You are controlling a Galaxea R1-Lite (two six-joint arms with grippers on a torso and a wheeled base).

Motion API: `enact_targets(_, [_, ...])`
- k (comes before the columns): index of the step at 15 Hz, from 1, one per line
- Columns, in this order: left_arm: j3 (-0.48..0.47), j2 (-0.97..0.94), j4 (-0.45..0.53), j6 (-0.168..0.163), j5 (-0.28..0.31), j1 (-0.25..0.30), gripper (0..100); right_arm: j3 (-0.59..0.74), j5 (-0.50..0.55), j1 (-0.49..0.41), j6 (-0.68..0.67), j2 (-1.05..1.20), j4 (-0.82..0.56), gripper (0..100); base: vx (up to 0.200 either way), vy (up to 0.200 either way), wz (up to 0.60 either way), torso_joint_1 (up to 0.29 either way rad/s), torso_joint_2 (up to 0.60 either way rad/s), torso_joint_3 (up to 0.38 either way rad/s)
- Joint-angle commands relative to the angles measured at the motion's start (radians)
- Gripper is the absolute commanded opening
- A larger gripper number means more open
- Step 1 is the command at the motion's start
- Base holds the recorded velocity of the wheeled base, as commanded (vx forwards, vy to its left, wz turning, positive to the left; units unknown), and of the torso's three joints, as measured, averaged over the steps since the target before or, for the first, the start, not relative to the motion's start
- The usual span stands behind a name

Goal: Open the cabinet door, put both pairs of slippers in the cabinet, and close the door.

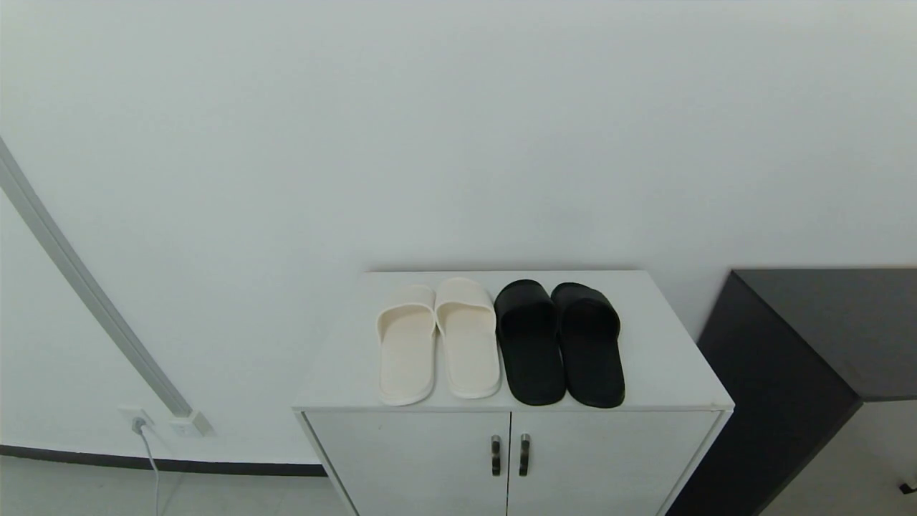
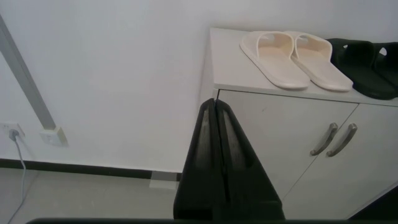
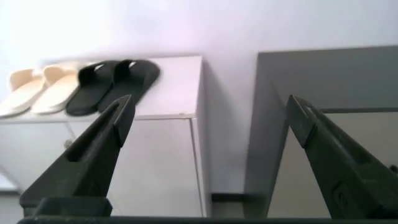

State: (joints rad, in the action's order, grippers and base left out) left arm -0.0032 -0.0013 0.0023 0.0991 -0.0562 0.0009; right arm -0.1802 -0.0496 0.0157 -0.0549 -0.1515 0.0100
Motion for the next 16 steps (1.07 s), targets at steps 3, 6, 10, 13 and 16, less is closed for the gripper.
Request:
enact_targets(3, [0.000,0.001,0.001,0.001,0.001,-0.001,0,-0.031,-0.073,0.041,0.000,-0.442,0.162,100,0.000,0.000,0.00,0.000,0.00,0.000])
enact_targets(6, [0.000,0.001,0.001,0.001,0.001,0.001,0,-0.053,-0.070,0.061,0.006,-0.712,0.415,100,0.000,0.000,0.00,0.000,0.00,0.000])
enact_targets(10, [0.000,0.001,0.001,0.001,0.001,-0.001,0,-0.148,-0.033,0.173,0.001,-0.936,0.544,100,0.000,0.000,0.00,0.000,0.00,0.000])
enact_targets(13, [0.000,0.001,0.001,0.001,0.001,-0.001,0,-0.249,0.100,0.362,-0.019,-1.068,0.558,100,0.000,0.000,0.00,0.000,0.00,0.000])
enact_targets(16, [0.000,0.001,0.001,-0.001,0.001,0.001,0,-0.355,0.203,0.515,-0.059,-1.195,0.576,100,0.000,0.000,0.00,0.000,0.00,0.000])
